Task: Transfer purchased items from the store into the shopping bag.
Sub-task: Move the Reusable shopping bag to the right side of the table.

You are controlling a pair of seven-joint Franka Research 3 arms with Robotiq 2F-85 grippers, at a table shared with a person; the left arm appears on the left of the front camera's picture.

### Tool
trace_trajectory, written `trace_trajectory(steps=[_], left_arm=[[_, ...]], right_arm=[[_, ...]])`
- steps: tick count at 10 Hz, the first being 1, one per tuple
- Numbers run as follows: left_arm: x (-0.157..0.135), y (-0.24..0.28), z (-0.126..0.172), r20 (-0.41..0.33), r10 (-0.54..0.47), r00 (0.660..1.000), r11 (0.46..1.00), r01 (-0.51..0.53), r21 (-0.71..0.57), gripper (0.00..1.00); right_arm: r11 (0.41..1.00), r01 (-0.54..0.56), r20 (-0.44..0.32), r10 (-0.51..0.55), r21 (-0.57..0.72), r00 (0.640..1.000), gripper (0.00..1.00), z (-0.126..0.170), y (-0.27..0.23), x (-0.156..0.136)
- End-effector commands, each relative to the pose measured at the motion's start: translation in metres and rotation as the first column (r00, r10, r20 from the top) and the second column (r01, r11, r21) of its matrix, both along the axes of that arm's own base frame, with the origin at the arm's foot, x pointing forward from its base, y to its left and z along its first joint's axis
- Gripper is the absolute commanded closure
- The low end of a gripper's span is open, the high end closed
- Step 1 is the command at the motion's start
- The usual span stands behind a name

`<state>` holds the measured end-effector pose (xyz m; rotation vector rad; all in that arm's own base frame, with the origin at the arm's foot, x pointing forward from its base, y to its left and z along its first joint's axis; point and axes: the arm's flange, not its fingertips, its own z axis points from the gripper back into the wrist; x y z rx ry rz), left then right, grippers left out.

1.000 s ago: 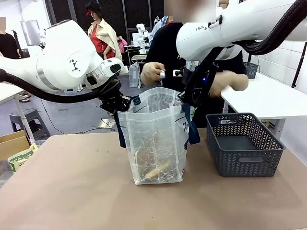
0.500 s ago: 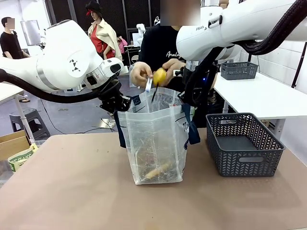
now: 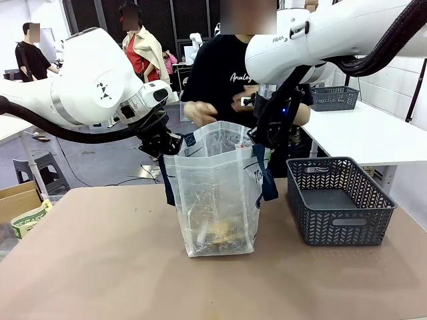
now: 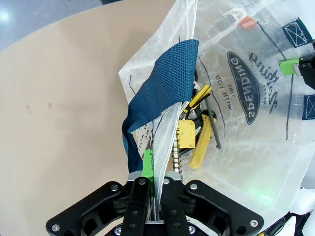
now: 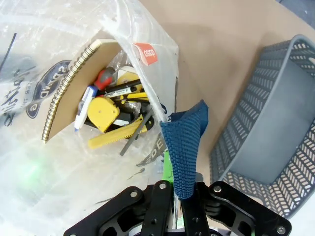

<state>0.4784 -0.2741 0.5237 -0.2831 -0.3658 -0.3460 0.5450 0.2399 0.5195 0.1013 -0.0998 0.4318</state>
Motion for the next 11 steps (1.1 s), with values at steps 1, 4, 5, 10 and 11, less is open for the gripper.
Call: trace_trajectory(steps=[1, 4, 5, 10, 11], left_arm=[[0.0004, 0.0013, 0.0005, 0.002, 0.003, 1.000, 1.000, -0.003, -0.002, 1.00], [0.0004, 0.0013, 0.0005, 0.002, 0.003, 1.000, 1.000, -0.003, -0.002, 1.00], [0.0004, 0.0013, 0.0005, 0.002, 0.003, 1.000, 1.000, -0.003, -0.002, 1.00], [0.0004, 0.0013, 0.0005, 0.002, 0.003, 1.000, 1.000, -0.003, -0.002, 1.00], [0.0004, 0.0013, 0.0005, 0.002, 0.003, 1.000, 1.000, -0.003, -0.002, 1.00]], right_arm=[[1.000, 0.000, -0.001, 0.000, -0.001, 1.000, 1.00, -0.0001, -0.0003, 0.0000], [1.000, 0.000, -0.001, 0.000, -0.001, 1.000, 1.00, -0.0001, -0.0003, 0.0000], [1.000, 0.000, -0.001, 0.000, -0.001, 1.000, 1.00, -0.0001, -0.0003, 0.0000], [1.000, 0.000, -0.001, 0.000, -0.001, 1.000, 1.00, -0.0001, -0.0003, 0.0000], [1.000, 0.000, -0.001, 0.000, -0.001, 1.000, 1.00, -0.0001, -0.0003, 0.0000]])
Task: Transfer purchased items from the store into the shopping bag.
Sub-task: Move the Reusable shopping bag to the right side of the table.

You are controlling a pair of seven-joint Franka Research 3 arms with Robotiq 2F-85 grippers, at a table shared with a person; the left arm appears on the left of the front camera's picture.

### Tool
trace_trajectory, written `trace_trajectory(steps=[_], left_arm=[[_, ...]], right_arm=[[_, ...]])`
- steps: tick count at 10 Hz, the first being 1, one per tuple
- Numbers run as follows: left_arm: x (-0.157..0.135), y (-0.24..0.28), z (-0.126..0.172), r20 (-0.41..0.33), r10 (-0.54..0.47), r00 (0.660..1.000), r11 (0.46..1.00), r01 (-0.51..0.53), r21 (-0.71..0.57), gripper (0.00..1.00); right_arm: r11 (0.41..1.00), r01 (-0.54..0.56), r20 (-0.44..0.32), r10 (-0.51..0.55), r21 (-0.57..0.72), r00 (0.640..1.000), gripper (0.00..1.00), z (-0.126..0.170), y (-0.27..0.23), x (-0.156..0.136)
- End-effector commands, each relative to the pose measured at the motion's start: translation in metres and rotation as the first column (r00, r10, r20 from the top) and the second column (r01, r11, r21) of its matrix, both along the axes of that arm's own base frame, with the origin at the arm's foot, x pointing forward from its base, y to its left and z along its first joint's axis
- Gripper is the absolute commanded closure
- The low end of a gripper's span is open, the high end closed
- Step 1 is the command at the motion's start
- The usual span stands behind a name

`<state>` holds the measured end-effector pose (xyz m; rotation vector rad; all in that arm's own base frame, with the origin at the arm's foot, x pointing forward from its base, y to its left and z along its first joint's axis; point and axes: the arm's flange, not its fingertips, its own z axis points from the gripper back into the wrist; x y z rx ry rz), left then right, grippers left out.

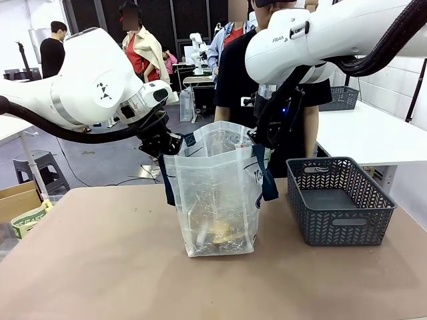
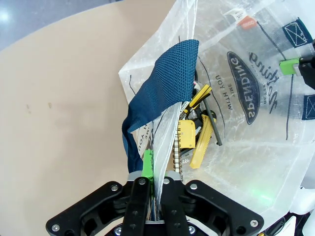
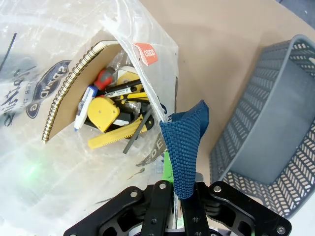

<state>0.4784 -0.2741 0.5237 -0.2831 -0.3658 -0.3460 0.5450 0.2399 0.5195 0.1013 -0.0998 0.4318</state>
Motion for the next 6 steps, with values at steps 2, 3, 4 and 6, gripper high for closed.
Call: trace_trajectory(steps=[2, 3, 4, 6], left_arm=[[0.0004, 0.0013, 0.0005, 0.002, 0.003, 1.000, 1.000, -0.003, -0.002, 1.00], [0.0004, 0.0013, 0.0005, 0.002, 0.003, 1.000, 1.000, -0.003, -0.002, 1.00], [0.0004, 0.0013, 0.0005, 0.002, 0.003, 1.000, 1.000, -0.003, -0.002, 1.00], [0.0004, 0.0013, 0.0005, 0.002, 0.003, 1.000, 1.000, -0.003, -0.002, 1.00]], right_arm=[[1.000, 0.000, -0.001, 0.000, -0.001, 1.000, 1.00, -0.0001, -0.0003, 0.0000], [1.000, 0.000, -0.001, 0.000, -0.001, 1.000, 1.00, -0.0001, -0.0003, 0.0000], [1.000, 0.000, -0.001, 0.000, -0.001, 1.000, 1.00, -0.0001, -0.0003, 0.0000], [1.000, 0.000, -0.001, 0.000, -0.001, 1.000, 1.00, -0.0001, -0.0003, 0.0000]])
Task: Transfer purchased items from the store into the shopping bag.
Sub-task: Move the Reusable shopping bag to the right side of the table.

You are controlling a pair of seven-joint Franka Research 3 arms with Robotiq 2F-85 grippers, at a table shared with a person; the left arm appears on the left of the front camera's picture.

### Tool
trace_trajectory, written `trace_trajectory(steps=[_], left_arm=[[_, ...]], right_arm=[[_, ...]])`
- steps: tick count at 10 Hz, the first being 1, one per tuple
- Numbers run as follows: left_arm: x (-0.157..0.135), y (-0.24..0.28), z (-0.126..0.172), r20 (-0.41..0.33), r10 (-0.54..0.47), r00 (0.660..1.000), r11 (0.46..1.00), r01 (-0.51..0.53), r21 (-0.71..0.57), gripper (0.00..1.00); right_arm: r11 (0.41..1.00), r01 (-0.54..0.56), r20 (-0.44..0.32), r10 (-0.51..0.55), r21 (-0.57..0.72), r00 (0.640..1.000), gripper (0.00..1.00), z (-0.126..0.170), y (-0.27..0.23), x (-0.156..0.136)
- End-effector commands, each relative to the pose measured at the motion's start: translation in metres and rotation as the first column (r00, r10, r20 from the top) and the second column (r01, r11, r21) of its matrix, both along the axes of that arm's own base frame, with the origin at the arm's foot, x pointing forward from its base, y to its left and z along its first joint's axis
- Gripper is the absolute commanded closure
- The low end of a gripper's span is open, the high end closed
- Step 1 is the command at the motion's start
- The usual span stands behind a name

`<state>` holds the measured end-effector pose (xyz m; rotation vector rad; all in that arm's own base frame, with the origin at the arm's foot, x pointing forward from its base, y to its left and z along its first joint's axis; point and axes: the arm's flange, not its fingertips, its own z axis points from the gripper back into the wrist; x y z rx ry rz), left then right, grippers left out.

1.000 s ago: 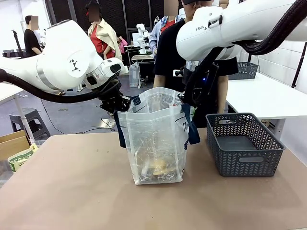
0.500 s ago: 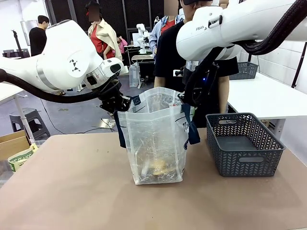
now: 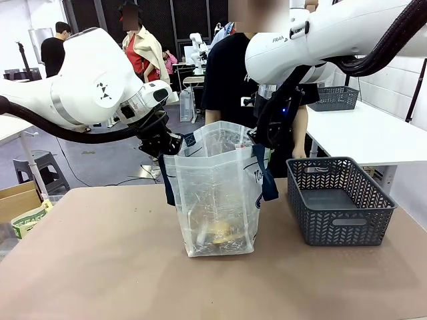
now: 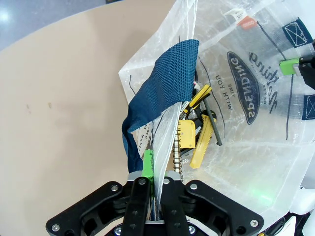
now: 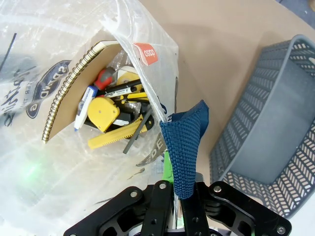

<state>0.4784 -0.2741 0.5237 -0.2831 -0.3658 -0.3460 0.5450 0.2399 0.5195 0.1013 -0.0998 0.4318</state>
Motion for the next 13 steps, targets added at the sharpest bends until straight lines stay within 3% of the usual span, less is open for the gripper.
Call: trace_trajectory(steps=[1, 13], left_arm=[[0.0004, 0.0013, 0.0005, 0.002, 0.003, 1.000, 1.000, -0.003, -0.002, 1.00], [0.0014, -0.0020, 0.0023, 0.008, 0.029, 1.000, 0.999, -0.028, -0.021, 1.00]], right_arm=[[1.000, 0.000, -0.001, 0.000, -0.001, 1.000, 1.00, -0.0001, -0.0003, 0.0000], [1.000, 0.000, 0.000, 0.000, 0.000, 1.000, 1.00, 0.0000, 0.0000, 0.0000]])
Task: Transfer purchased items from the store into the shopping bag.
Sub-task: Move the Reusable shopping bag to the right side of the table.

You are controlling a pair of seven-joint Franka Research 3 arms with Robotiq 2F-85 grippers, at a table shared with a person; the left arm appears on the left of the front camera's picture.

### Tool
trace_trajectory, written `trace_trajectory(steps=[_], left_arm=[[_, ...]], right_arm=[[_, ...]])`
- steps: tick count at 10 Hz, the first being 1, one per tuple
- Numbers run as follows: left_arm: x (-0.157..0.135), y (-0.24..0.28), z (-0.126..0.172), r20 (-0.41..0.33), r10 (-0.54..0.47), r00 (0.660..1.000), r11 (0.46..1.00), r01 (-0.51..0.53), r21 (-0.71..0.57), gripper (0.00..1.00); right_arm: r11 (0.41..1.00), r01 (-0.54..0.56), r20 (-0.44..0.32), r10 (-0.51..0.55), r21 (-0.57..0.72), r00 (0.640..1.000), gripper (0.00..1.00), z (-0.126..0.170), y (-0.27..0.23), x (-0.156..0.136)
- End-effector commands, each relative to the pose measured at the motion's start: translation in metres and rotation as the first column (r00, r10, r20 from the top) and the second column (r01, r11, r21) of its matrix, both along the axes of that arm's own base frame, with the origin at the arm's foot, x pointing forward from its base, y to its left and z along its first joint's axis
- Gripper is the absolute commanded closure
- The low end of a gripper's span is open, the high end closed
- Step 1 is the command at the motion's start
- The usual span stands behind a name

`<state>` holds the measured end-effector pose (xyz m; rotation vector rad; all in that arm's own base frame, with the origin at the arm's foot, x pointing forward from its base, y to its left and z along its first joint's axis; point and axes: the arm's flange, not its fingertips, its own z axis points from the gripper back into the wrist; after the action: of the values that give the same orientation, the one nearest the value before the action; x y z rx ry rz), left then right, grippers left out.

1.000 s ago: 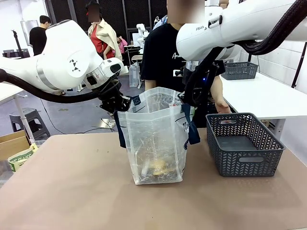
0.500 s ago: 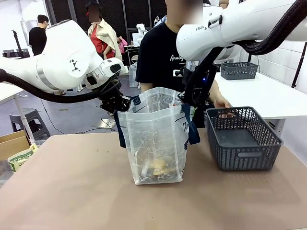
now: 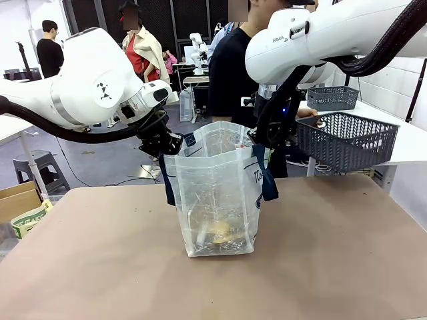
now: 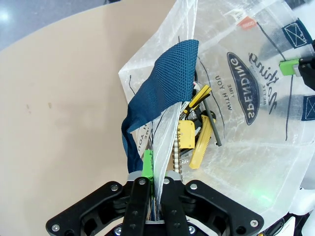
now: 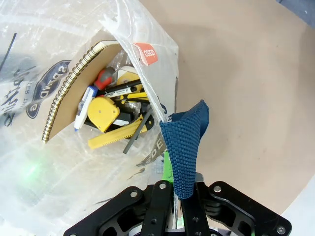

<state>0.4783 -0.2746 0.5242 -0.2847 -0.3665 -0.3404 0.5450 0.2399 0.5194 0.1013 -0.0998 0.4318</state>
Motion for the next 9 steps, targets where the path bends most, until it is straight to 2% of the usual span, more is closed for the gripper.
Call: trace_trajectory(steps=[1, 3, 7, 9], left_arm=[[0.001, -0.004, 0.003, -0.006, 0.045, 0.999, 0.998, -0.045, -0.035, 1.00], [0.004, -0.010, 0.004, -0.037, 0.151, 0.988, 0.987, -0.153, -0.043, 1.00], [0.014, -0.028, 0.002, -0.041, 0.141, 0.989, 0.989, -0.142, -0.046, 1.00], [0.023, -0.034, 0.000, -0.064, 0.142, 0.988, 0.989, -0.145, -0.040, 1.00]], right_arm=[[0.999, 0.027, -0.002, -0.027, 0.038, 1.000, 1.00, 0.001, 0.001, -0.002], [0.991, 0.116, -0.002, -0.116, 0.069, 0.993, 1.00, 0.007, 0.011, -0.003], [0.954, 0.275, -0.032, -0.273, 0.116, 0.961, 1.00, 0.016, 0.040, 0.004], [0.942, 0.313, -0.049, -0.310, 0.122, 0.950, 1.00, 0.013, 0.051, 0.013]])
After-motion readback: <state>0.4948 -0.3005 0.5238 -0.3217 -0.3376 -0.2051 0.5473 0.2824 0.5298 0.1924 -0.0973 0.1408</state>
